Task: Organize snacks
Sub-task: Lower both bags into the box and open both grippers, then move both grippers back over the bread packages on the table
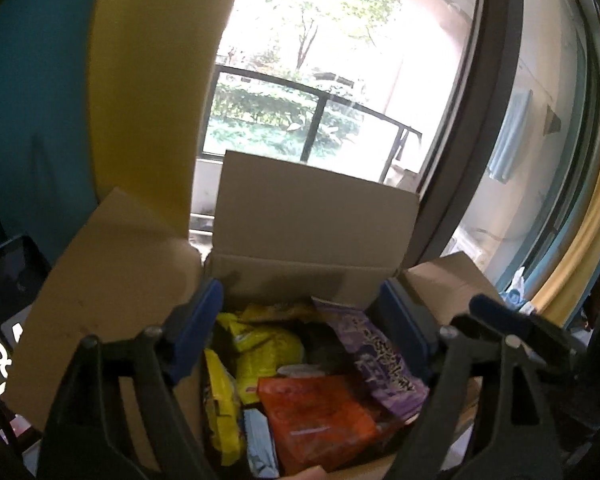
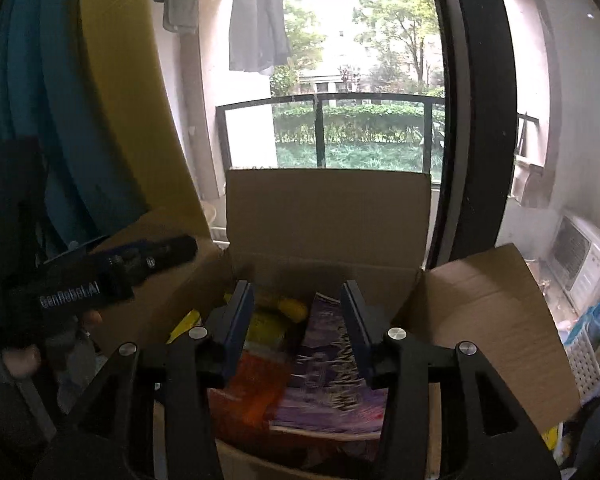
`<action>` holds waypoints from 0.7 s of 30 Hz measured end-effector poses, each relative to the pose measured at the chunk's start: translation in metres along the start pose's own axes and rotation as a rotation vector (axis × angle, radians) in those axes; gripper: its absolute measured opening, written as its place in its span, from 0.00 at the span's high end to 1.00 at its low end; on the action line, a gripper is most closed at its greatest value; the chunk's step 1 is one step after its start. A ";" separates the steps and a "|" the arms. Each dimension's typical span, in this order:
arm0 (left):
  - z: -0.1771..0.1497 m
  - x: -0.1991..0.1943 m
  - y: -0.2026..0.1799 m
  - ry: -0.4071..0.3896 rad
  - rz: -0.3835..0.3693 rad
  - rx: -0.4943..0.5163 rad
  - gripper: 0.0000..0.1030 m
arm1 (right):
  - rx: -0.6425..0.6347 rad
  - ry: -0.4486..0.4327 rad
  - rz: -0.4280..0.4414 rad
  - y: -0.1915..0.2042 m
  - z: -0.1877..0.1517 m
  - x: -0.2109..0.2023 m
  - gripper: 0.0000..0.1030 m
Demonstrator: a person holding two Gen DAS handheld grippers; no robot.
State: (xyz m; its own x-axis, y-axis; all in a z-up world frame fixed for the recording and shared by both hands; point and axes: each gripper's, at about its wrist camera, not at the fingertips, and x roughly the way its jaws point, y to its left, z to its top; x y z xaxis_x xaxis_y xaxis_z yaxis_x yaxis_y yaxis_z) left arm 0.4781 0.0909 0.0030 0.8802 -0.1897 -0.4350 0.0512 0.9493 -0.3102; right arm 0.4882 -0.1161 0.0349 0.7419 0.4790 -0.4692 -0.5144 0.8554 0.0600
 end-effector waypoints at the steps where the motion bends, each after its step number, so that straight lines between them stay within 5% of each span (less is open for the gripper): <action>1: -0.003 -0.003 -0.003 -0.002 -0.006 0.001 0.20 | -0.001 0.005 -0.005 0.000 -0.002 -0.004 0.53; 21: -0.022 -0.056 -0.046 0.013 -0.110 0.132 0.20 | -0.007 0.005 -0.044 0.016 -0.017 -0.068 0.53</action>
State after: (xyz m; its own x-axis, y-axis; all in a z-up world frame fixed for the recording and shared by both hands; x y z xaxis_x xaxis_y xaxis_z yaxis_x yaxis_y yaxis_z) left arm 0.4160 0.0521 0.0236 0.8600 -0.2964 -0.4154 0.2090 0.9472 -0.2431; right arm 0.4219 -0.1387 0.0528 0.7617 0.4401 -0.4755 -0.4843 0.8743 0.0333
